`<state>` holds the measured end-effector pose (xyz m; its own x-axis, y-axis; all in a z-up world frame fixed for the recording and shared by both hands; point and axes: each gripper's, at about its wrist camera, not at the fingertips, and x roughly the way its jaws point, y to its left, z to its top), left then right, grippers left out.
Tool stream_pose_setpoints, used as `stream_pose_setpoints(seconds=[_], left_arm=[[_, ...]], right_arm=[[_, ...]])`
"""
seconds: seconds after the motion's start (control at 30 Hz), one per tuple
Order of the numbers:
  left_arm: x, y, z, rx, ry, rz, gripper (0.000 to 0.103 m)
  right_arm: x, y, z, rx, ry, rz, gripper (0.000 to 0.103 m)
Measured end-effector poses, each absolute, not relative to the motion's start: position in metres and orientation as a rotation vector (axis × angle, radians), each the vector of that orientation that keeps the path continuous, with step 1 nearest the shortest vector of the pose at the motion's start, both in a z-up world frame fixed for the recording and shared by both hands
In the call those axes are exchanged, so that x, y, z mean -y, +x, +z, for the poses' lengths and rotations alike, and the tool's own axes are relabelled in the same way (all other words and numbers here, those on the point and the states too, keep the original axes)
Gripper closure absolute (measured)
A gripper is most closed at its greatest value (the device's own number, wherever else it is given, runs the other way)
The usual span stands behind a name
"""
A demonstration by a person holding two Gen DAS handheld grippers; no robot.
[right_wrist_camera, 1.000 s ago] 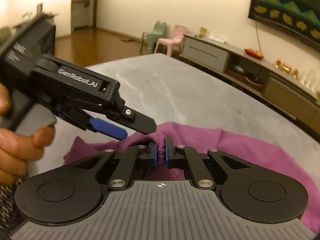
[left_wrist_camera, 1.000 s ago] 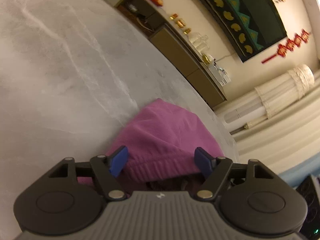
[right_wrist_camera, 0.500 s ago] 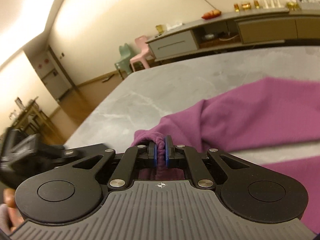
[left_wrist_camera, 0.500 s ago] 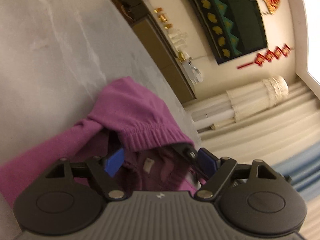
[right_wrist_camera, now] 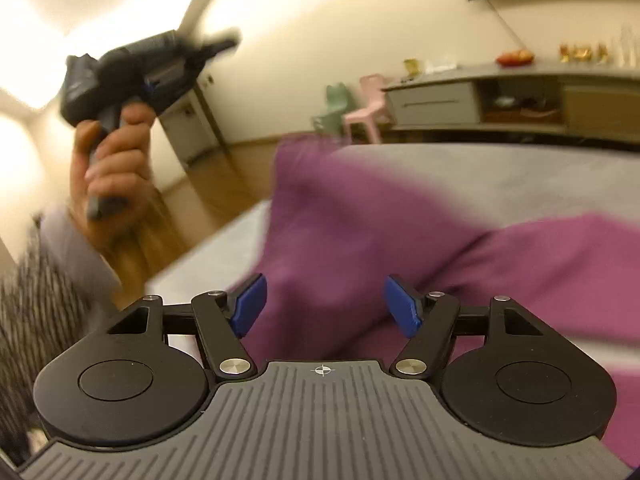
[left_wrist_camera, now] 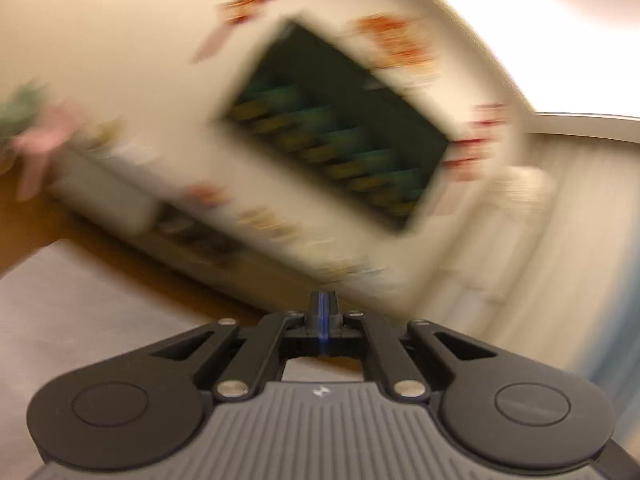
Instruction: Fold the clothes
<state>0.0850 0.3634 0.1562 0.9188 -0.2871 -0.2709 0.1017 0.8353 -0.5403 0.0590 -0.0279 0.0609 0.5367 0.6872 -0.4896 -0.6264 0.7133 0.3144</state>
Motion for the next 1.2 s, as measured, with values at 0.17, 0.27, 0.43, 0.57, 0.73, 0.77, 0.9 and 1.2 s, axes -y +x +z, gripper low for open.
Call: stream_pose_setpoints(seconds=[0.17,0.27,0.43,0.57,0.73,0.77,0.9,1.2], left_arm=[[-0.366,0.118,0.037,-0.769,-0.662,-0.109,0.101],[-0.333,0.128,0.026,-0.926,-0.525,-0.14,0.069],[-0.316,0.119,0.024,-0.917,-0.564,-0.155,0.049],[-0.302,0.105,0.01,-0.935,-0.651,-0.164,0.04],[-0.28,0.12,0.006,-0.91,-0.613,-0.214,0.022],[-0.276,0.127,0.003,-0.907,-0.603,-0.22,0.028],[-0.267,0.139,0.004,-0.87,-0.507,-0.181,0.103],[-0.385,0.064,0.051,-0.484,-0.805,-0.11,0.103]], right_arm=[[0.172,0.133,0.039,-0.699,0.051,0.286,0.028],[0.254,0.164,0.011,-0.736,-0.052,-0.026,0.029],[0.292,0.194,-0.007,-0.777,-0.132,-0.046,0.026],[0.297,0.204,-0.022,-0.847,-0.199,-0.034,0.031],[0.314,0.207,-0.025,-0.905,-0.036,0.04,0.09],[0.314,0.207,-0.022,-0.9,-0.021,0.044,0.097],[0.322,0.189,0.013,-0.753,0.043,-0.001,0.102],[0.418,0.122,0.057,-0.497,0.35,-0.299,0.101]])
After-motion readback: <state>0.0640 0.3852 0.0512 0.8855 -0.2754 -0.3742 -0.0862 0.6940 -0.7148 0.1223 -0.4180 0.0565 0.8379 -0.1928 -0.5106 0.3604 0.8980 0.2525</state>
